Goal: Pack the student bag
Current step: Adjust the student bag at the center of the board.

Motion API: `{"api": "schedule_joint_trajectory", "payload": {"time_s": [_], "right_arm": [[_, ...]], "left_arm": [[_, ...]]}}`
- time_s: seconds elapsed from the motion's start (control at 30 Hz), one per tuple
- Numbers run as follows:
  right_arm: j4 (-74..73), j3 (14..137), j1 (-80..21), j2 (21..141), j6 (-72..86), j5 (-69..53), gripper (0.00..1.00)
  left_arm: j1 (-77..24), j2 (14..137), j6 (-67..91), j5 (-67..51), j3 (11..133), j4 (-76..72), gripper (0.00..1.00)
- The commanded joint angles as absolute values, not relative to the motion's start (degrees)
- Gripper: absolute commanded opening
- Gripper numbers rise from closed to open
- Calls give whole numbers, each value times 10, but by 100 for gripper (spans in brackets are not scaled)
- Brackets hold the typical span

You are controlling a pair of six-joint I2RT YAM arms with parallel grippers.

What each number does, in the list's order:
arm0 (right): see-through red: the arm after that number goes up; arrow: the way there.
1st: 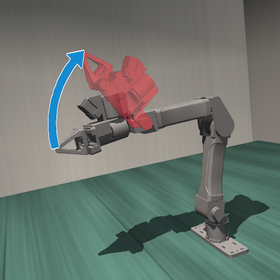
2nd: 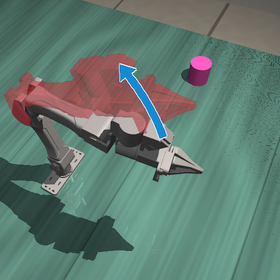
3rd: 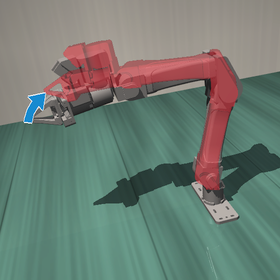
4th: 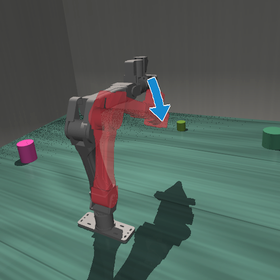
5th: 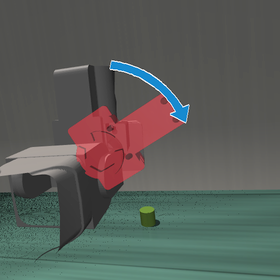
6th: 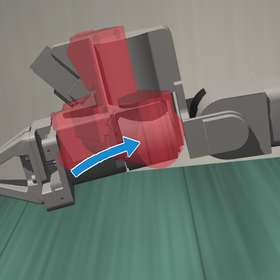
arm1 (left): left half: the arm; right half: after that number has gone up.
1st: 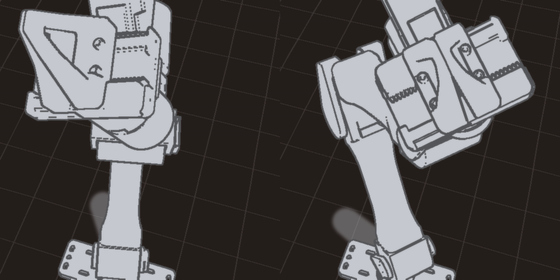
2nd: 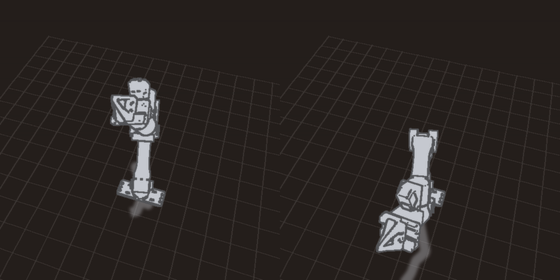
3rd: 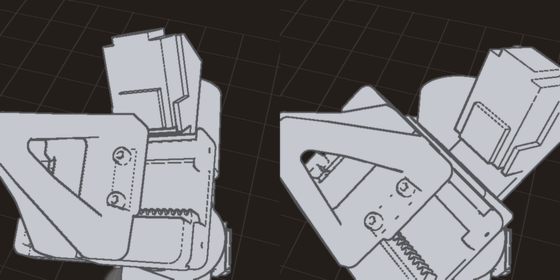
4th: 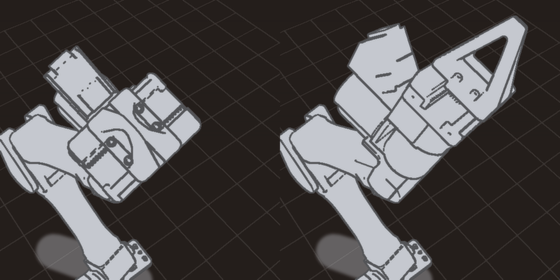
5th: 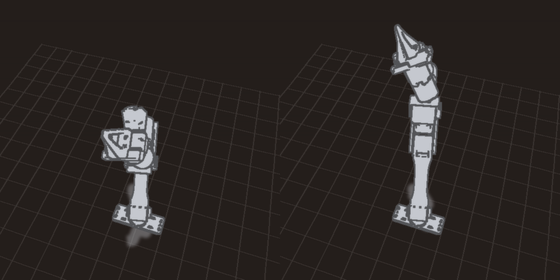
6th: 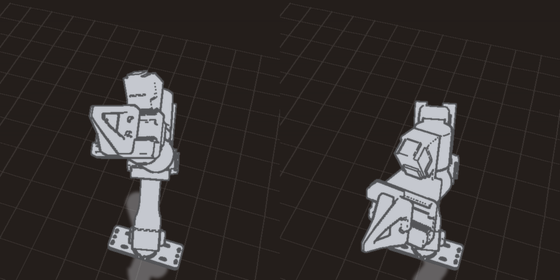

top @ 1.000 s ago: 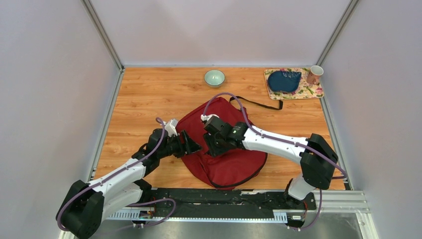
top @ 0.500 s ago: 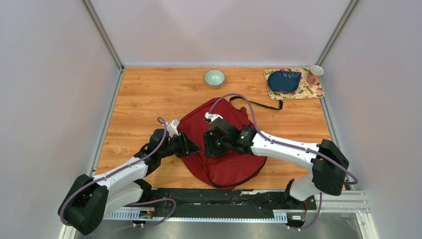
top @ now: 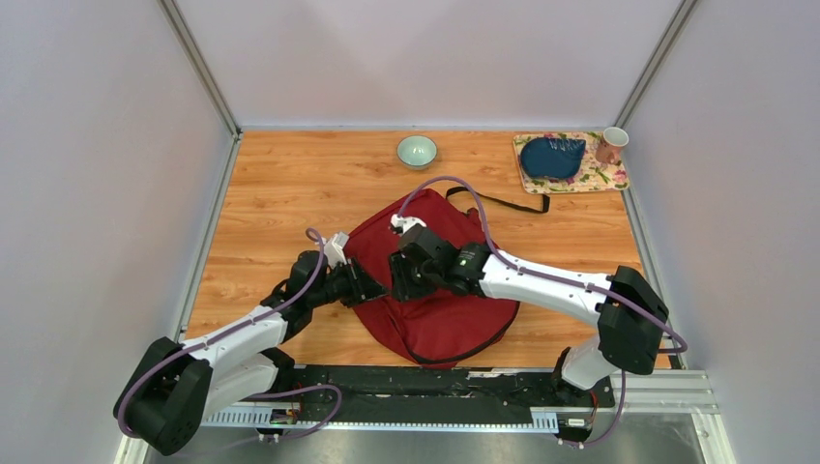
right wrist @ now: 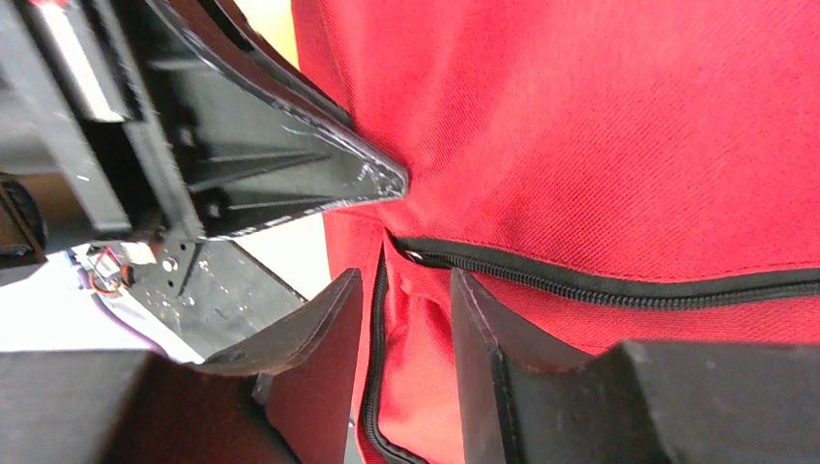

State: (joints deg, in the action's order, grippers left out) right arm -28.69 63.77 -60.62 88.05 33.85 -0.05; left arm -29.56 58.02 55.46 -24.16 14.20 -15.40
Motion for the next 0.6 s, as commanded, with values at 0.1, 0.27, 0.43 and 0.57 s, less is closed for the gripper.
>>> {"api": "schedule_joint_trajectory", "payload": {"time_s": [0.1, 0.27, 0.43, 0.57], "right_arm": [[-325, 724, -609, 874, 309, 84, 42], [-356, 743, -608, 920, 301, 96, 40], [-352, 731, -609, 944, 299, 79, 39], [-353, 725, -609, 949, 295, 80, 39]], "left_arm": [[-295, 578, 552, -265, 137, -189, 9], [-295, 572, 552, -268, 135, -193, 9], [-295, 569, 551, -278, 134, -208, 9], [-295, 565, 552, -290, 134, -222, 8]]}}
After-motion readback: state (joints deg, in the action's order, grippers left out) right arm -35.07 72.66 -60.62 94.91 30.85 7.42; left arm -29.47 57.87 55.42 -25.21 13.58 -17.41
